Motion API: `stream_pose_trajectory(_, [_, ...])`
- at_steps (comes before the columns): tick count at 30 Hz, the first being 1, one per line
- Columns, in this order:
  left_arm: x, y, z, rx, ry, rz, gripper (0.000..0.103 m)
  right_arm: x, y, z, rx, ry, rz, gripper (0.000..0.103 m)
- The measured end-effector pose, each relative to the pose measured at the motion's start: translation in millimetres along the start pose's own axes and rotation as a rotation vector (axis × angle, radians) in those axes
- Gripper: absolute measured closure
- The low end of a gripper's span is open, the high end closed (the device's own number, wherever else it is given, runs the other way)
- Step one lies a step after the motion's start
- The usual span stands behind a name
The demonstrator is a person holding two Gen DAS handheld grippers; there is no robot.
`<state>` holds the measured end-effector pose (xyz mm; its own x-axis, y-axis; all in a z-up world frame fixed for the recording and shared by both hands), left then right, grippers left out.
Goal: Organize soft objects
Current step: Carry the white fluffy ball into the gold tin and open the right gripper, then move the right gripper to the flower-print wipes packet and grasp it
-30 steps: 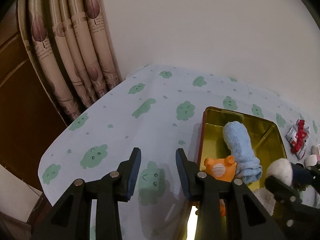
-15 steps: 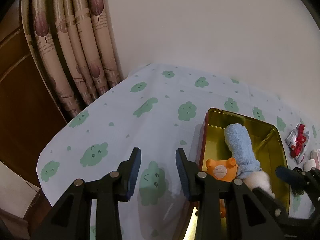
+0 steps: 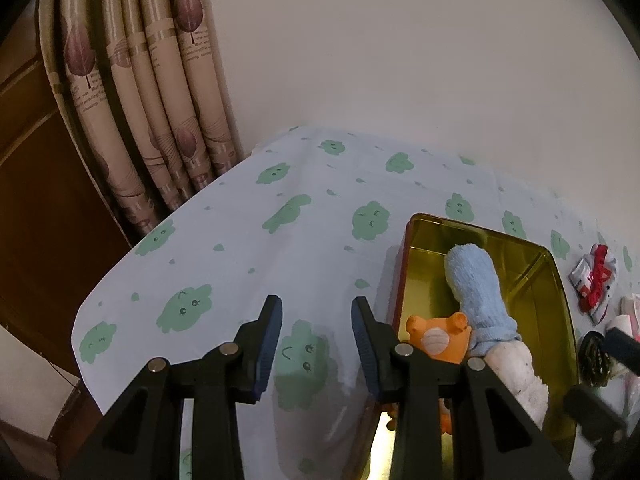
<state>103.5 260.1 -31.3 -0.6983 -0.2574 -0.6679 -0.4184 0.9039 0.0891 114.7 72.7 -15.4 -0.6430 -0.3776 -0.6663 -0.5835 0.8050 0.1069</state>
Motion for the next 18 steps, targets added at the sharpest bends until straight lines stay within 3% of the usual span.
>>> stream_pose_trajectory(5, [1.4, -3.5, -1.9, -0.003, -0.003, 0.014, 0.066, 12.2, -39.6, -19.3, 0.058, -0.005, 0.061, 0.041])
stream_pose_trajectory(14, [2.5, -6.0, -3.4, -0.005, -0.005, 0.024, 0.066, 36.4, -141.7, -56.8, 0.248, -0.016, 0.191, 0.040])
stream_pose_trajectory(18, [2.6, -6.4, -3.7, -0.008, -0.008, 0.025, 0.066, 48.2, -188.0, -66.1, 0.327, 0.001, 0.252, 0.033])
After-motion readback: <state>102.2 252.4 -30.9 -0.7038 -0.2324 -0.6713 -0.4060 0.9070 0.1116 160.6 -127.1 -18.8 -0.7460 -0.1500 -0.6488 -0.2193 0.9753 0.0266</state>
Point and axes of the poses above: each gripper's, at about its wrist camera, not at the fingertips, and z roughly the way its jaws point, y to its left, x to its underside, the point moved 2 cm from there along z, roughly the way its jaws point, and after that the axes turned 1 degree about -x, right-handed, at the moved point
